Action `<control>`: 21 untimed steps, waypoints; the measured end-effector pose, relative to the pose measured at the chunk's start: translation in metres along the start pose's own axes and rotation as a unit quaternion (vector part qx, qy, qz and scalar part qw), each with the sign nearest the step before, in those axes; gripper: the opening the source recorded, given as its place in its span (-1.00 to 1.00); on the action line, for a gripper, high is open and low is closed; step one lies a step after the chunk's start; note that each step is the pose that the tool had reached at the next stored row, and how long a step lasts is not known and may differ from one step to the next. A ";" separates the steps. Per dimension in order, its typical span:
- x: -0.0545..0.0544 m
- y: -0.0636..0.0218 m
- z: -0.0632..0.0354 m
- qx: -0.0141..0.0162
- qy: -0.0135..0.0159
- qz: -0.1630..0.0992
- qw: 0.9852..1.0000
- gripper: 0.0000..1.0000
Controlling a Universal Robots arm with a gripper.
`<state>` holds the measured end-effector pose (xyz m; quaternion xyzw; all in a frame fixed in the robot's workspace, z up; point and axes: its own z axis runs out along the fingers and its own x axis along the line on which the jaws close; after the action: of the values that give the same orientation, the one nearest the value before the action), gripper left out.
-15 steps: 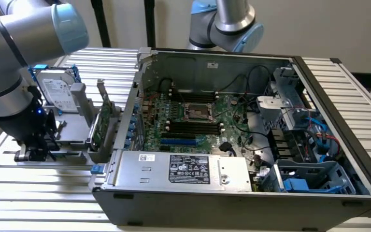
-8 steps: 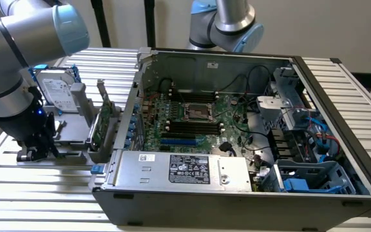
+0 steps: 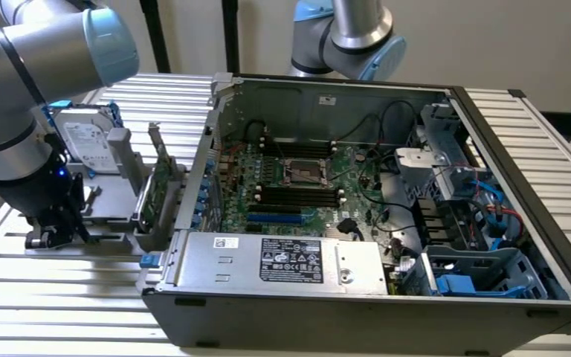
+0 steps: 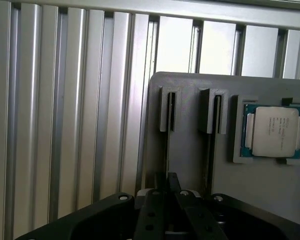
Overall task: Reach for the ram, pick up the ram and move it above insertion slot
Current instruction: 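Pick up the ram and move it above insertion slot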
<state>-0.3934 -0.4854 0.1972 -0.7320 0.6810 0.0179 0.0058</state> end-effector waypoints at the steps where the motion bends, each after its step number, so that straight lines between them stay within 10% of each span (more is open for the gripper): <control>1: 0.000 -0.0002 0.0000 0.000 0.000 0.000 1.000 -0.73; 13: 0.000 -0.0044 -0.0082 -0.004 0.000 0.004 1.000 -0.73; 21: -0.001 -0.0040 -0.0340 -0.004 0.000 0.006 1.000 -0.73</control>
<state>-0.3888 -0.4854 0.2311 -0.7283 0.6850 0.0210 0.0030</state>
